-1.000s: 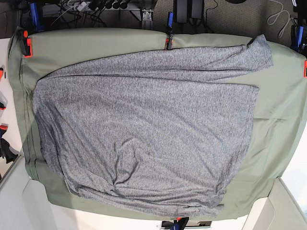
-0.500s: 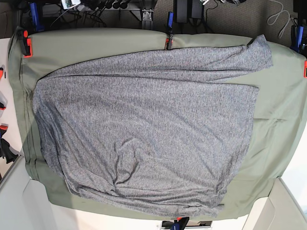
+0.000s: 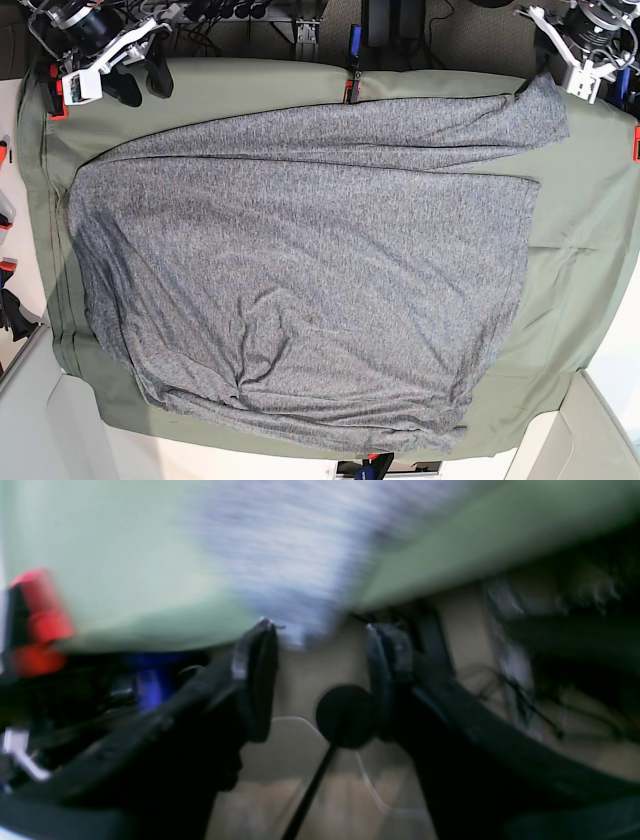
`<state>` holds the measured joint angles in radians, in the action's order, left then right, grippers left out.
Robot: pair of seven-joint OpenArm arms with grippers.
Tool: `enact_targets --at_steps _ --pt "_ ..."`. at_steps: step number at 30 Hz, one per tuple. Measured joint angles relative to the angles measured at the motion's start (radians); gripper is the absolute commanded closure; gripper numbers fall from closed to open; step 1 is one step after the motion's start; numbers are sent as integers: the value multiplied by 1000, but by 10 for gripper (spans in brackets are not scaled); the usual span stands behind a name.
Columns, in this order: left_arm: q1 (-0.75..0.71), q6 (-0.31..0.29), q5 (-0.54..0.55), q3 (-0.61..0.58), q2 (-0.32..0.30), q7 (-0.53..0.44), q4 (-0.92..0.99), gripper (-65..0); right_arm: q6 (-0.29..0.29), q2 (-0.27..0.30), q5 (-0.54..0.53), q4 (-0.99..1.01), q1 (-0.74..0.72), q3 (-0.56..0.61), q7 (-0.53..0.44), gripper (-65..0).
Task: Fold the T-shirt properly
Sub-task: 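Lower both grippers and grasp the grey shirt's edge corners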
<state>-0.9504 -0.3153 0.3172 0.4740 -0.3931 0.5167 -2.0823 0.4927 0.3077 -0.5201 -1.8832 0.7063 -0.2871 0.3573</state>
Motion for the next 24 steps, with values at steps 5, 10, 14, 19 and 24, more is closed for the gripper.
enact_targets --at_steps 5,10,14,19,24 --pt "80 0 109 64 -14 18 31 -372 -31 -9 23 0 -89 1 51 -304" --pt "167 -4 140 47 -28 17 147 -372 -49 -30 35 2 -150 0 90 -304" --pt "238 -6 169 47 -28 25 288 -372 -55 -56 69 31 -175 0 91 -304" --pt "299 -31 359 47 -25 94 365 -372 -55 -67 72 44 -186 0 92 -304" --pt "308 -64 399 47 -26 111 370 -372 -55 -72 102 44 -183 0 93 -304"
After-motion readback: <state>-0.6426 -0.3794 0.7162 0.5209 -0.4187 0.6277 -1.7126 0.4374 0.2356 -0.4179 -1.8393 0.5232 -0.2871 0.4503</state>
